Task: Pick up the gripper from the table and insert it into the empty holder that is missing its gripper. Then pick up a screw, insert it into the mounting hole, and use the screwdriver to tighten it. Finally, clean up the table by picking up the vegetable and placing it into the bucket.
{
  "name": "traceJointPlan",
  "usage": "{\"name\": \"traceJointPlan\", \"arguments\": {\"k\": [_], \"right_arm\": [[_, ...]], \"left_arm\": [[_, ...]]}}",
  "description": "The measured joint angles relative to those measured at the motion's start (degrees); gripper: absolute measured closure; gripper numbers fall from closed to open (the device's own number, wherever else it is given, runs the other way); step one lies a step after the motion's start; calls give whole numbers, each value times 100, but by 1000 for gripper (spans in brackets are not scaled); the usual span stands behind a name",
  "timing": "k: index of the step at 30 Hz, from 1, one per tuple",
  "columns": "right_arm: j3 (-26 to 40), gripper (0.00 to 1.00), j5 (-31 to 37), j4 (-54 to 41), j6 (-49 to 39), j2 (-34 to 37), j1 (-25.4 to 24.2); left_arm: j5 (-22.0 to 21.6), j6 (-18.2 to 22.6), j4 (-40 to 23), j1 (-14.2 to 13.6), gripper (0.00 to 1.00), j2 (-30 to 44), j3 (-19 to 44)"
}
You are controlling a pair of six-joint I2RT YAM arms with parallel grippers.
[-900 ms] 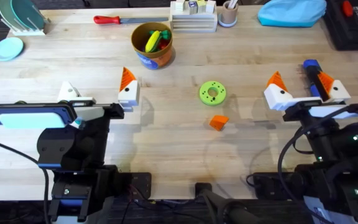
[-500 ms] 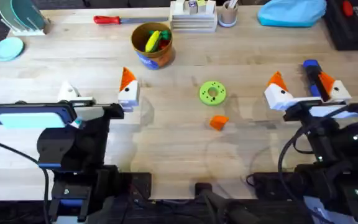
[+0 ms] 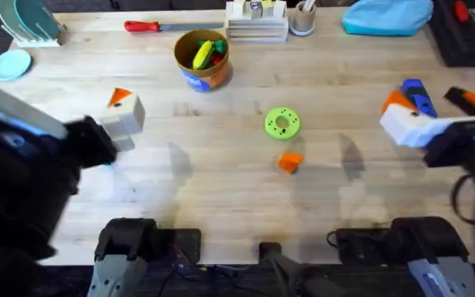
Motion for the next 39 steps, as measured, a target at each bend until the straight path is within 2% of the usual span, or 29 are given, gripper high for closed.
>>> {"name": "traceJointPlan", "arguments": {"k": [3,7,11,13,16,19,23,25,28,29,34,35,39], "right_arm": [[856,54,0,-460,-1,619,-2],[1440,54,-20,-526,0,1254,0],[1481,54,-22,-522,0,1508,-2],[1481,54,-24,-522,0,1560,-2],[1481,54,-24,-522,0,1570,0],[1481,54,-24,-522,0,1570,0],[1481,54,-24,-562,0,1570,-2],[1481,54,-24,-625,0,1570,-2],[1481,54,-24,-716,-2,1570,-2],[1481,54,-24,-738,0,1570,-2],[1481,54,-24,-788,0,1569,-2],[1481,54,-24,-795,0,1570,-2],[1481,54,-24,-952,0,1570,-2]], "left_arm": [[-110,-139,-825,0,9,987,967],[-118,-214,-1120,0,8,2128,1793],[-118,-263,-1484,2,9,2773,2053],[-95,-330,-1687,91,9,3020,2049],[80,-428,-1808,543,8,3483,2038],[226,-631,-1998,1107,10,4061,2031],[341,-834,-1913,1744,10,4645,1989],[369,-895,-1826,1942,10,4774,1986],[553,-929,-1752,2082,25,4833,1986],[659,-917,-1737,2090,126,4834,1986],[1328,-819,-1794,1942,920,4814,1986],[1497,-784,-1837,1874,978,4780,1986],[2168,-782,-1876,1320,994,4396,1986]]}}
